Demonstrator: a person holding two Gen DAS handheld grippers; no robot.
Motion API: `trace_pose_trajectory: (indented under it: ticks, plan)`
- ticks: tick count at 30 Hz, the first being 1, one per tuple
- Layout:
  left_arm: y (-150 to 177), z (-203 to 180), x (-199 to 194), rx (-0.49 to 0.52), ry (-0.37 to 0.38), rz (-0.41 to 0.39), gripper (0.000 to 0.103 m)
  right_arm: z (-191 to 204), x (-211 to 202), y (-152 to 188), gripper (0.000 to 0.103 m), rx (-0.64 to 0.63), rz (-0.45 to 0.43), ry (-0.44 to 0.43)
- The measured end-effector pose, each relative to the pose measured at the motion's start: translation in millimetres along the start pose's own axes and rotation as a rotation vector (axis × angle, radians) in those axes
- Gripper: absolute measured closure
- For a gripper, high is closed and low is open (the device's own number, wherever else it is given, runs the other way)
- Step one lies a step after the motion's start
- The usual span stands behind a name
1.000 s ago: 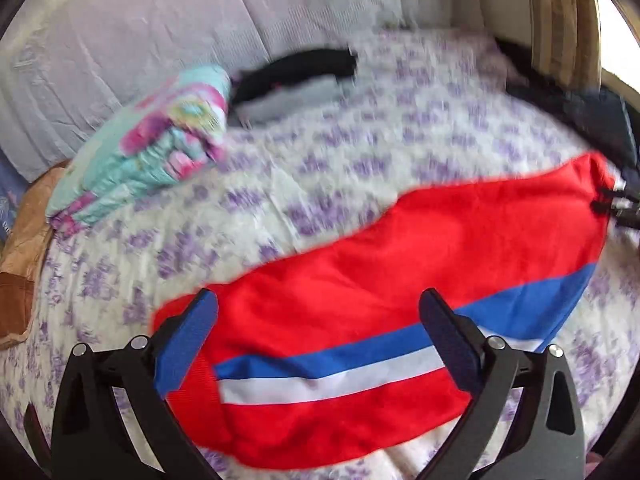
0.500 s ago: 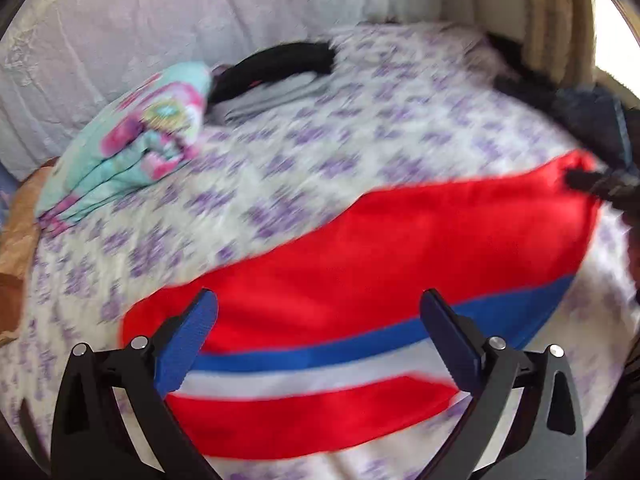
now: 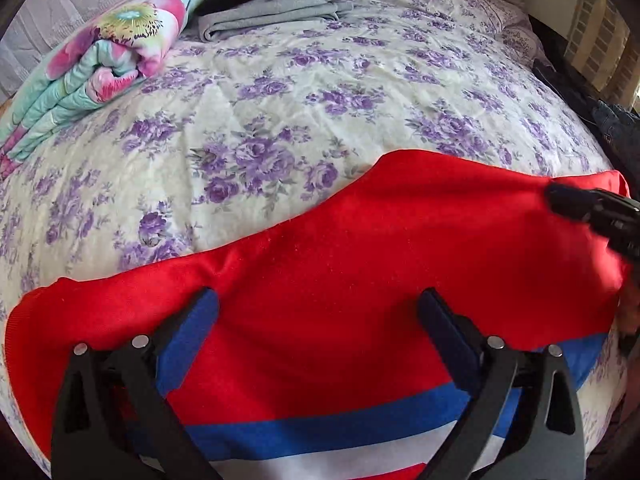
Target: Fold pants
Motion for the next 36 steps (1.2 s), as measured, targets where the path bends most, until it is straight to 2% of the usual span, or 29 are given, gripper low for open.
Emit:
trace_pose_trajectory:
  ticks: [1,3,4,7,8,9,10,11,12,14,17,18,20,21,22,23,25,26,27,29,31,33,35,36]
  plan:
    - [0.1,-1.1,0.4,0.002,-0.004,-0.002,0.005,-26.6,-6.4,5.8,0.096,0.04,-0.002,0.033]
    - [0.6,-0.9,0.8,0.005,-0.008,-0.004,0.005,-90.9,-26.8,20.7,0.098,0.127,-0.028,0.167]
    - [0.9,-1.5,1.0,0.006,-0.009,-0.005,0.005,-122.1,-38.9,30.4,0.103,0.189,-0.046,0.19]
    - [0.3,-2.5,1.7,0.012,-0.02,-0.005,0.004,-162.5,-59.5,45.7,0.103,0.361,-0.092,0.11]
    - [0.6,-2.6,0.4,0.013,-0.026,-0.004,0.004,-157.3,-64.2,46.8,0.103,0.377,-0.1,0.132]
    - [0.2,-3.0,-1.3,0.009,-0.033,-0.002,0.004,-143.9,-68.8,45.5,0.091,0.355,-0.108,0.164]
    - [-0.6,-4.4,-3.4,0.004,-0.046,0.003,0.004,-123.7,-72.8,43.0,0.07,0.314,-0.123,0.167]
    - [-0.1,-5.9,-7.4,0.001,-0.056,0.004,0.005,-93.5,-77.1,39.8,0.063,0.257,-0.146,0.135]
    - [1.5,-11.5,-16.6,0.005,-0.057,-0.009,0.005,-60.3,-81.3,37.9,0.061,0.191,-0.172,0.084]
    - [7.9,-27.1,-38.1,0.049,-0.019,-0.059,0.005,0.2,-82.9,38.6,0.062,0.057,-0.194,0.037]
    - [27.6,-41.4,-51.6,0.145,-0.03,-0.079,0.005,53.2,-67.2,51.9,0.062,-0.121,-0.137,0.047]
    - [37.2,-37.4,-49.5,0.164,-0.063,-0.067,0.005,57.8,-61.4,61.0,0.062,-0.16,-0.103,0.069]
    - [55.8,-16.5,-41.7,0.159,-0.132,-0.027,0.004,42.1,-49.3,79.4,0.062,-0.199,-0.055,0.173]
    - [64.6,-1.7,-42.1,0.143,-0.109,-0.035,0.004,29.6,-51.7,85.7,0.06,-0.184,-0.07,0.173]
    - [70.8,6.8,-48.4,0.133,-0.06,-0.058,0.004,12.8,-57.7,89.3,0.06,-0.136,-0.078,0.159]
    - [74.8,10.7,-55.6,0.138,-0.044,-0.071,0.005,-13.4,-66.0,93.7,0.059,-0.062,-0.074,0.191]
    - [80.8,11.5,-67.9,0.171,-0.069,-0.09,0.005,-54.2,-77.9,99.3,0.06,0.043,-0.088,0.257]
    - [83.2,11.2,-69.9,0.179,-0.078,-0.091,0.006,-65.0,-79.3,101.1,0.064,0.084,-0.083,0.234]
    - [85.5,9.8,-71.3,0.191,-0.087,-0.088,0.007,-74.1,-82.6,102.2,0.074,0.133,-0.075,0.21]
    - [87.0,4.2,-76.3,0.215,-0.144,-0.089,0.006,-68.0,-91.0,96.4,0.07,0.141,-0.092,0.229]
    - [84.6,-8.3,-88.8,0.256,-0.201,-0.119,0.006,-43.3,-99.7,82.2,0.053,0.076,-0.16,0.23]
    - [75.6,-27.1,-103.9,0.291,-0.175,-0.192,0.005,-13.3,-96.2,60.0,0.051,0.02,-0.196,0.158]
    - [63.8,-43.3,-106.2,0.322,-0.128,-0.248,0.005,13.8,-74.4,32.6,0.05,-0.034,-0.195,0.102]
    - [56.4,-46.8,-99.6,0.327,-0.131,-0.257,0.005,26.0,-59.7,21.7,0.05,-0.062,-0.182,0.086]
Point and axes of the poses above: each gripper's, at about its wrist camera, not at the fingertips, and x roughly the way its jaws point, z to its left, y to its underside, the point moved 3 cm from there along x, roughly the way its jaws point, and after that the axes turned 12 degrees about y, right-handed, at the moved point
